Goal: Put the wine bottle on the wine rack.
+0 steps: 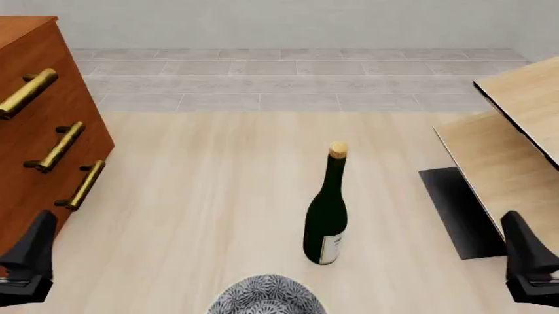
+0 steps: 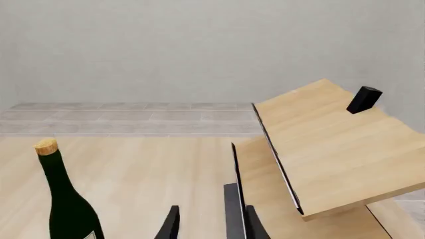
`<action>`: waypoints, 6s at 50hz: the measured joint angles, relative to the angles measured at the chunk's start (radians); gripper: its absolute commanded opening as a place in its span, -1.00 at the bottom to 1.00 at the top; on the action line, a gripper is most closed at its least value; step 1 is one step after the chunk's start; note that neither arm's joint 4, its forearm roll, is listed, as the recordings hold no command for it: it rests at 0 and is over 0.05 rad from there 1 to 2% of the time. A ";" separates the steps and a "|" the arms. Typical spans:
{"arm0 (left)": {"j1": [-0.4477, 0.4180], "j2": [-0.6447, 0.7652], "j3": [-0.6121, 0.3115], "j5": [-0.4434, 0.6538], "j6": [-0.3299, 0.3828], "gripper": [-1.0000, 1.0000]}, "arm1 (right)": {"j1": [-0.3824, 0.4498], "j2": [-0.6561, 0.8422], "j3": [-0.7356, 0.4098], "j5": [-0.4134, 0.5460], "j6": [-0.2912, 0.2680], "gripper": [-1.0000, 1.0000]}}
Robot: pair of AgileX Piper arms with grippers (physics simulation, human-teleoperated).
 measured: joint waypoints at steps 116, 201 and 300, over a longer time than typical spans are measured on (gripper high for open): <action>-0.088 -0.001 -0.054 -0.030 0.035 1.00 | 0.701 0.861 -0.369 -0.414 -0.124 1.00; -0.076 -0.001 -0.037 -0.049 0.038 1.00 | 0.671 1.215 -0.391 -0.676 -0.053 -1.00; -0.113 -0.001 -0.005 -0.107 0.002 1.00 | 0.191 0.721 -1.019 0.235 0.318 -1.00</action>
